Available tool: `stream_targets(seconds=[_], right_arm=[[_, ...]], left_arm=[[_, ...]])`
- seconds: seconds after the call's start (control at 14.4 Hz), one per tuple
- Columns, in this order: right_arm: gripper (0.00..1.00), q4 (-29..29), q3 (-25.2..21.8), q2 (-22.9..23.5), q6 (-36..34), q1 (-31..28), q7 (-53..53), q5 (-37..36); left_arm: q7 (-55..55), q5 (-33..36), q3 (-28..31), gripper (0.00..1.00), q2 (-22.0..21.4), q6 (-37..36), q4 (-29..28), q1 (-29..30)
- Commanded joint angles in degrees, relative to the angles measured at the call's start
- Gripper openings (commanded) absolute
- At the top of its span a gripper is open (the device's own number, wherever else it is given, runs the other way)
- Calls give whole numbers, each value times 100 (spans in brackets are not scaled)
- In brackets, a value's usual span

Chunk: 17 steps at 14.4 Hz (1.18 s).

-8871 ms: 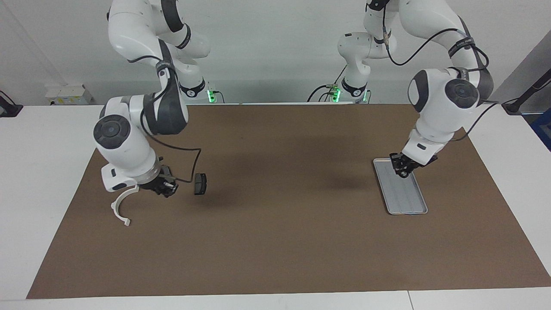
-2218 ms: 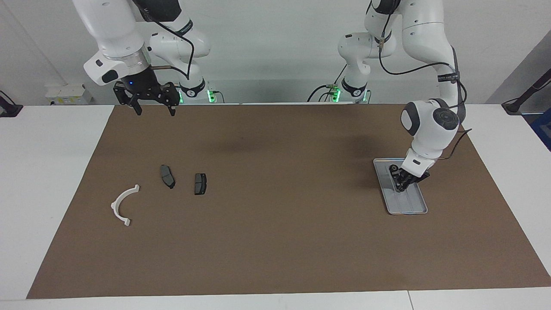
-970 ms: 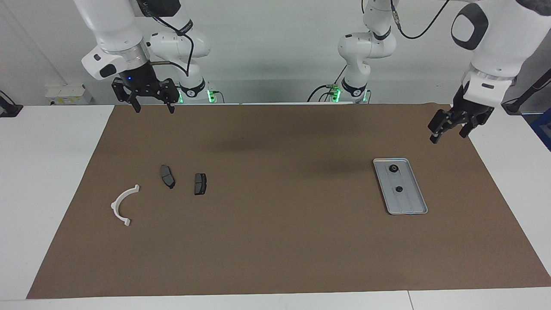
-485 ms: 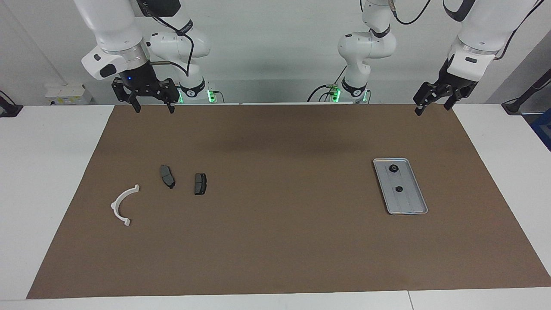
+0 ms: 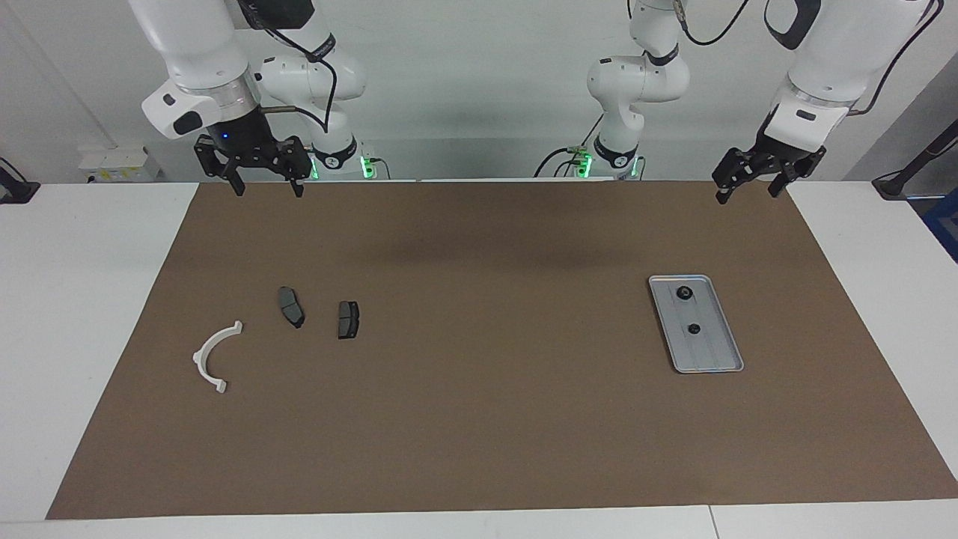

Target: Pick bearing gear from pile to tray

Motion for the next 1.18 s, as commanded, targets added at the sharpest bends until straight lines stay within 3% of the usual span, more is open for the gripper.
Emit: stream_targets(seconds=[0.0, 1.11], right_arm=[[100, -39, -29, -71, -24, -11, 73, 180], [100, -39, -38, -80, -24, -29, 64, 180]], left_arm=[[68, -108, 118, 99, -204, 48, -262, -152], [86, -179, 30, 100, -274, -101, -253, -213]])
